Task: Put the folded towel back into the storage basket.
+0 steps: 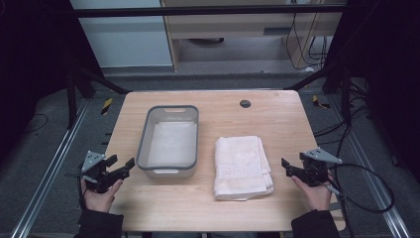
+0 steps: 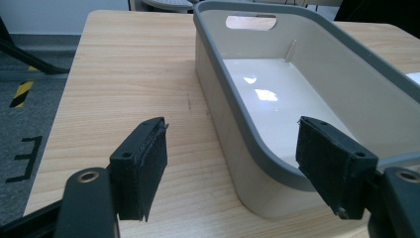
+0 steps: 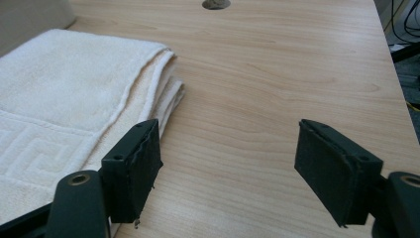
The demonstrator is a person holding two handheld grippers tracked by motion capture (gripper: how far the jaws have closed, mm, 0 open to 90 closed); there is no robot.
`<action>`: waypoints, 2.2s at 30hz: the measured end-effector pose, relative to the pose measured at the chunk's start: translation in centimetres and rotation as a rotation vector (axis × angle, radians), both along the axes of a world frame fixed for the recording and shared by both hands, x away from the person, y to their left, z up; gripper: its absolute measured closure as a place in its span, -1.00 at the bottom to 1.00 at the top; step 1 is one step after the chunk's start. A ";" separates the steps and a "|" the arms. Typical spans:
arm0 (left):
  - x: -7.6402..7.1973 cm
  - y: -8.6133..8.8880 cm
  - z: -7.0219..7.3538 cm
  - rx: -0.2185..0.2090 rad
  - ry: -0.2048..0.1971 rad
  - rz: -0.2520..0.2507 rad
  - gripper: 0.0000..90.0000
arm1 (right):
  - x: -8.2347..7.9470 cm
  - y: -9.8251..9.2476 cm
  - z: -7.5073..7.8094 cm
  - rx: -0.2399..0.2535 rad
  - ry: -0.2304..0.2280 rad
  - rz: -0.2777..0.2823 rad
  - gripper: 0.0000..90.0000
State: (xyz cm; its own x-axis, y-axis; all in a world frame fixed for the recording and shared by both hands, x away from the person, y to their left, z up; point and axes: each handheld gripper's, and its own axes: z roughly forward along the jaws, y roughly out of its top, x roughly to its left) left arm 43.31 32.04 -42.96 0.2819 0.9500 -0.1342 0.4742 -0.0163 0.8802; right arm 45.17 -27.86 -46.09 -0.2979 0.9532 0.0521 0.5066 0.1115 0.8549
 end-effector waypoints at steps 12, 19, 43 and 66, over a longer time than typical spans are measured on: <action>0.1 -0.6 1.2 -0.023 -0.026 -0.022 -0.35 | 0.6 0.3 1.4 0.028 -0.014 0.027 -0.25; 0.4 -1.6 2.2 -0.012 -0.047 -0.051 -0.32 | 0.8 0.2 2.4 0.055 -0.015 0.042 -0.24; 1.6 -6.6 4.5 0.012 -0.092 -0.149 -0.28 | 2.3 1.0 4.0 0.093 -0.031 0.076 -0.27; 1.9 -12.9 4.6 0.043 -0.092 -0.264 -0.24 | 4.0 3.2 5.0 0.092 -0.036 0.130 -0.26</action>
State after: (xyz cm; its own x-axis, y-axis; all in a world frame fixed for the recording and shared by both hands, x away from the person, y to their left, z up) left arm 45.20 19.12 -38.40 0.5293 0.8465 -0.0578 0.3665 -0.1667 0.9153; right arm 49.14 -24.70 -41.04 -0.4220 0.8980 0.1246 0.4615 0.0945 0.8821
